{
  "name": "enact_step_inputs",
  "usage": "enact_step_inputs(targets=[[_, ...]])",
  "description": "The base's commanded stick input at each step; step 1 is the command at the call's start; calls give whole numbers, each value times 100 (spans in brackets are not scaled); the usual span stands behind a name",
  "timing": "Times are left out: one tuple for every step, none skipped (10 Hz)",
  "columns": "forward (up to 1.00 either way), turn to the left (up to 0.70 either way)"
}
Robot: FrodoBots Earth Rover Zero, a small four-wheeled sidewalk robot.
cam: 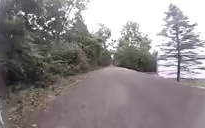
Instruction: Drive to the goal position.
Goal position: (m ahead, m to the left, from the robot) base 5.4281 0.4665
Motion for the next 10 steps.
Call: enact_step_inputs(targets=[[70, 0], [70, 0], [70, 0], [70, 0], [70, 0], [70, 0], [70, 0], [70, 0], [70, 0], [70, 0]])
